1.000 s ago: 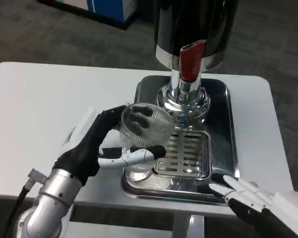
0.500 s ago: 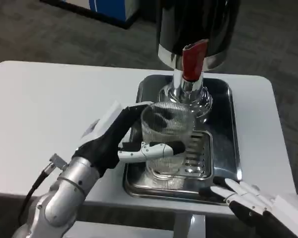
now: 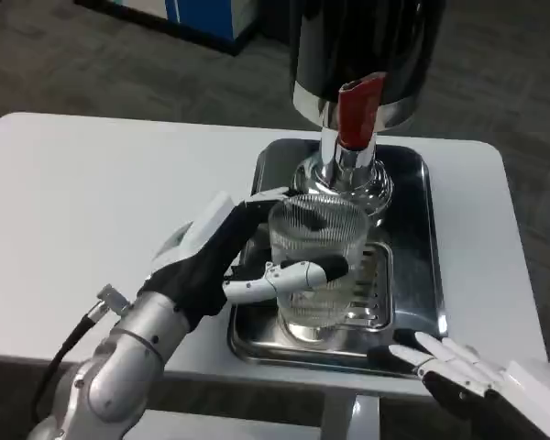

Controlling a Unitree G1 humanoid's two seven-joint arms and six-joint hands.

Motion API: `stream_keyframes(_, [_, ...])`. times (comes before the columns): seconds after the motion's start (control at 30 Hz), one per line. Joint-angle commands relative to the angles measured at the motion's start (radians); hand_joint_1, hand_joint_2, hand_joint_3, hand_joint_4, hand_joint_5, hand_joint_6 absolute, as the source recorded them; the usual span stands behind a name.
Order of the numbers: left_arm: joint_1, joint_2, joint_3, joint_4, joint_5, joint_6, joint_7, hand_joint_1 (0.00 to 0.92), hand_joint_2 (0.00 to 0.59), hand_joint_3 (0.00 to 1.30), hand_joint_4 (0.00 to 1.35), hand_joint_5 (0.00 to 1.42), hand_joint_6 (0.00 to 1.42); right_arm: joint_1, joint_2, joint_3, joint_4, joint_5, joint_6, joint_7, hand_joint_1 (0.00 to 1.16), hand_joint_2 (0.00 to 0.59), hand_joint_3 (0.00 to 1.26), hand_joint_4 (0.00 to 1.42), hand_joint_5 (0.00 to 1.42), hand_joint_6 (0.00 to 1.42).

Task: Grasp the cup under the faucet to collect the drink, then remove the cup.

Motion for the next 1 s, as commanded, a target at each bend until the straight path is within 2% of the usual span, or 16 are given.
stream_keyframes(0.03, [0.038,0.01,-0.02,0.021,0.003,0.043,-0.051,0.194,0.142,0.5,0.01,0.13,0.31,-0.002,0.006,0.006,-0.013,-0.002,0.02,-0.013,0.5,0.459,0.13,0.03,0.0,0.0])
stream_keyframes(0.07, [0.038,0.01,-0.02,0.021,0.0,0.044,-0.054,0.187,0.143,0.46,0.0,0.11,0.29,-0.005,0.005,0.008,-0.013,-0.002,0.022,-0.013,0.5,0.459,0.13,0.03,0.0,0.0])
stream_keyframes(0.17, [0.036,0.012,-0.018,0.022,0.001,0.042,-0.056,0.183,0.144,0.21,0.0,0.01,0.14,-0.008,0.005,0.011,-0.013,-0.002,0.025,-0.014,0.5,0.459,0.13,0.03,0.0,0.0])
stream_keyframes(0.27, [0.031,0.017,-0.019,0.028,0.009,0.039,-0.054,0.195,0.142,0.02,0.0,0.0,0.01,-0.011,0.007,0.014,-0.013,-0.002,0.03,-0.016,0.5,0.459,0.14,0.03,0.0,0.0])
stream_keyframes(0.6, [0.022,0.025,-0.027,0.029,0.027,0.05,-0.056,0.233,0.127,0.0,0.0,0.0,0.0,-0.019,0.006,0.019,-0.013,0.002,0.049,-0.017,0.5,0.459,0.14,0.04,0.0,0.0])
stream_keyframes(0.8, [0.047,0.022,-0.012,-0.009,0.006,0.041,-0.052,0.232,0.118,0.0,0.0,0.0,0.0,-0.022,0.002,0.023,-0.013,0.003,0.059,-0.021,0.5,0.459,0.14,0.04,0.0,0.0])
stream_keyframes(0.9, [0.09,0.028,0.012,-0.098,-0.005,0.073,-0.057,0.227,0.105,0.0,0.0,0.0,0.0,-0.026,0.0,0.026,-0.013,0.0,0.067,-0.023,0.5,0.459,0.14,0.04,0.0,0.0])
stream_keyframes(1.0, [0.166,0.035,0.064,-0.253,-0.027,0.15,-0.069,0.19,0.084,0.0,0.0,0.0,0.0,-0.03,-0.004,0.026,-0.013,-0.003,0.077,-0.025,0.5,0.459,0.14,0.04,0.0,0.0])
